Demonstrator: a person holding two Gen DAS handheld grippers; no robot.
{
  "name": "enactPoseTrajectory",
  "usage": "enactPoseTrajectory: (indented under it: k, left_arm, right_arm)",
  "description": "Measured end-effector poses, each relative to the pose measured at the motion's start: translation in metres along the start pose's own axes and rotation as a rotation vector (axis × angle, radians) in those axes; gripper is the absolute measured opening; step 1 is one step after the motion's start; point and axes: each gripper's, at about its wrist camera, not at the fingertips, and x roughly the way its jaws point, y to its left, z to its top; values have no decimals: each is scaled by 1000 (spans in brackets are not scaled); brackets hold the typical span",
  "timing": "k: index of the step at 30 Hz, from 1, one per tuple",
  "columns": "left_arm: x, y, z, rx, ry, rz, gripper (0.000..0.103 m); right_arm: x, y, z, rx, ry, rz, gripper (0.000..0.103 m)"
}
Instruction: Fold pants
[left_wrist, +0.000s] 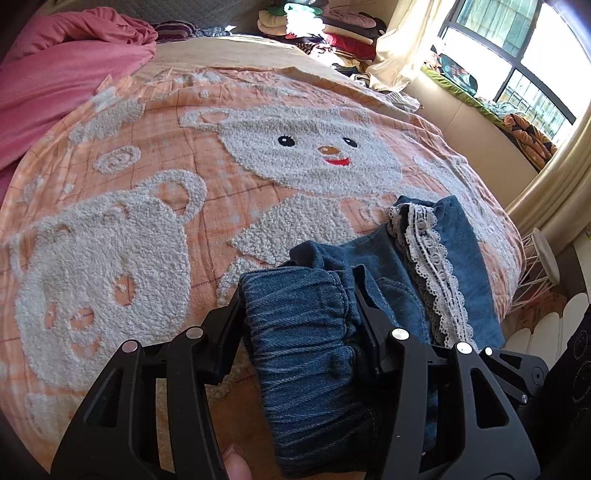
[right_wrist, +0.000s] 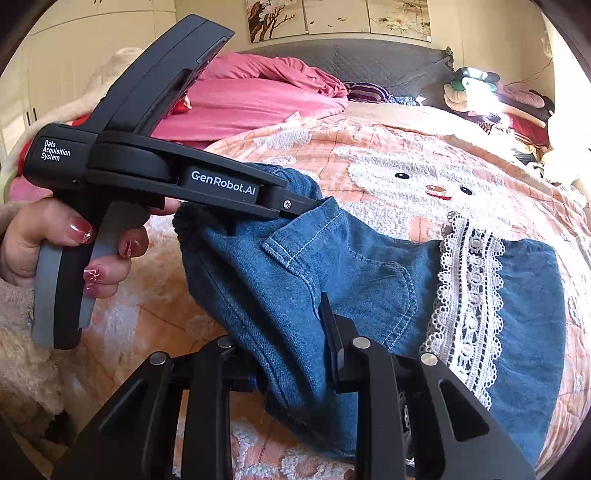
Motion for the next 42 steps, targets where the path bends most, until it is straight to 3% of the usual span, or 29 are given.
enactPoseTrajectory:
  k: [12,25,30,34,35,38,41,42]
  left_arm:
    - [0,-66,28,99,-33,-48,46]
    - [44,-126,52,170,40,-117,46]
    - [65,-143,59,155,74,-178,53]
    - [61,-145,67,108,55,-249,62]
    - [59,-145,68,111,45,-250,63]
    - [53,-141,70,122,22,-216,63]
    - [55,-128,68,129,26,-154,63]
    - [57,-124,66,131,33,-126,63]
  right_arm:
    - [-46,-39,-6,135,-99,-25,24]
    - [-67,-77,-28,348,-129,-71,24]
    - [-69,-92,-45,460,-111,-89,24]
    - [-65,-98,-57,529,-77,-103,32]
    - [-66,-99,-60,549,-76,-109,38]
    - [-73,-103,-68,591,-79,-123,49]
    - [-81,-108,-73,619,-90,-144,52]
    - [-83,-109,-74,628,-93,-152,59]
